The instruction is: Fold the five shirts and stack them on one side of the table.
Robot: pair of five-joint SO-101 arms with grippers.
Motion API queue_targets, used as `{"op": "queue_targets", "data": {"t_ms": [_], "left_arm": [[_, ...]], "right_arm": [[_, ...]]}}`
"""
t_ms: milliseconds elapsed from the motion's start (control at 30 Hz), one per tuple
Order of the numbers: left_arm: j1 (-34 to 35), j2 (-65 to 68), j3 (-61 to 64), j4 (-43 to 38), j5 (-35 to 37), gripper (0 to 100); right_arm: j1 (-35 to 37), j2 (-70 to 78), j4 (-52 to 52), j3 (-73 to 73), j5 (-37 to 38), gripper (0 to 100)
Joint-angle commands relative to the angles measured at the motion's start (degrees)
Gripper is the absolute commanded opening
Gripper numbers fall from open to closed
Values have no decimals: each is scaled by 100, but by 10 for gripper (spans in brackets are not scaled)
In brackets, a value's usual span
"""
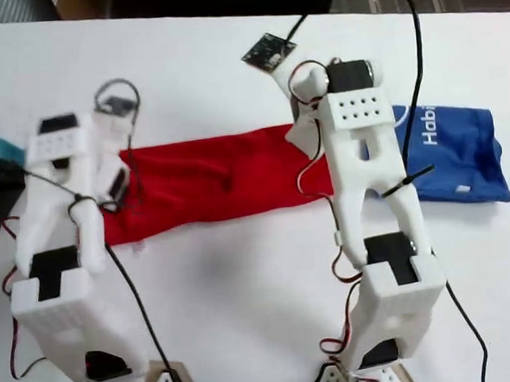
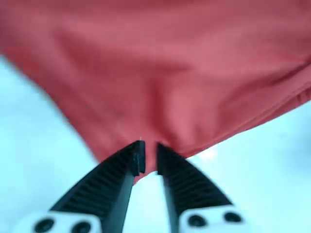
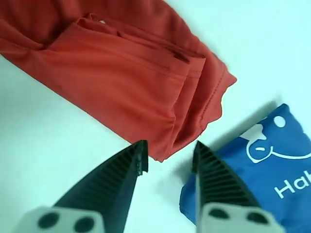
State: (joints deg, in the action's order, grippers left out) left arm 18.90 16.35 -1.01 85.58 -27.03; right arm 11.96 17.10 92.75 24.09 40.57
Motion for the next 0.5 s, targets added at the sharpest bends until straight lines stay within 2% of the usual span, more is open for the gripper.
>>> {"op": "queue_targets", "data": {"t_ms": [0,133,300,467], "left_arm": [[501,-53,-778,237,62,190],[905,70,-743,-35,26,193],[1064,914,-752,-510,79,194],[1073,1873,-1569,-527,422,194]], "right_arm": [[13,-382,84,193,-26,187],[40,-409,92,193,-18,187],[31,-418,92,193,0,187],[22,-418,92,193,9,184]]}}
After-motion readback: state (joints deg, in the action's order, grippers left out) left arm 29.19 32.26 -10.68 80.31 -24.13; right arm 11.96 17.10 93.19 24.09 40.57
